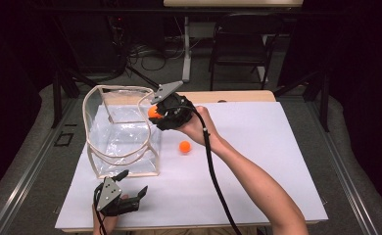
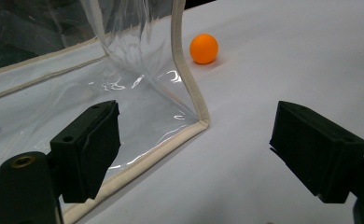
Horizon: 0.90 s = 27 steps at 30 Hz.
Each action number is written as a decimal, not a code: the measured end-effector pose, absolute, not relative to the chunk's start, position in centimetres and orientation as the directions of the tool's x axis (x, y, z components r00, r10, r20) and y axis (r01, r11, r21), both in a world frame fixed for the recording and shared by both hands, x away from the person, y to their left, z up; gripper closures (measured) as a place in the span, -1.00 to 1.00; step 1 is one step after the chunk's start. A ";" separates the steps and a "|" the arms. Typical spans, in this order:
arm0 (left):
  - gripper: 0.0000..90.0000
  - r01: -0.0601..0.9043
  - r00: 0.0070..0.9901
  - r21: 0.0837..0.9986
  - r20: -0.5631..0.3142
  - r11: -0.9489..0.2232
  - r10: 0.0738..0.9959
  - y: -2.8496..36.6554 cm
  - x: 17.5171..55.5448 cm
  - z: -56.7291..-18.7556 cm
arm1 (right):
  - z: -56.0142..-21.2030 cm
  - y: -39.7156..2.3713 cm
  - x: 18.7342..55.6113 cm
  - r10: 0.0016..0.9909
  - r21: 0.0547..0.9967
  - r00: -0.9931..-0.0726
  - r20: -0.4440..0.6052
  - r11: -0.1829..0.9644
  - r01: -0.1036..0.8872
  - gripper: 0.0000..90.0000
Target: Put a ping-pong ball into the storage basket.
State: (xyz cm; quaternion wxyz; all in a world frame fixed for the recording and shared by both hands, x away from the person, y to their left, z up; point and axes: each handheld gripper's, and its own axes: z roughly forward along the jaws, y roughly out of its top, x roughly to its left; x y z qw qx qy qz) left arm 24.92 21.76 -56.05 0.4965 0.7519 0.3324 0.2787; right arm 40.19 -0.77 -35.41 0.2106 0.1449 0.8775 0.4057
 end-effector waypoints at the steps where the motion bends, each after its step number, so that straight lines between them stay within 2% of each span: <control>1: -0.65 0.222 0.625 0.930 0.094 -0.291 0.775 21.8 25.0 -56.1 | -35.3 -0.7 40.1 0.424 0.773 -0.870 -0.254 0.629 0.081 0.13; 27: -0.65 0.226 0.632 0.931 0.083 -0.286 0.770 21.7 25.1 -56.2 | -33.6 1.2 39.2 0.387 0.770 -0.875 -0.291 0.638 0.026 0.13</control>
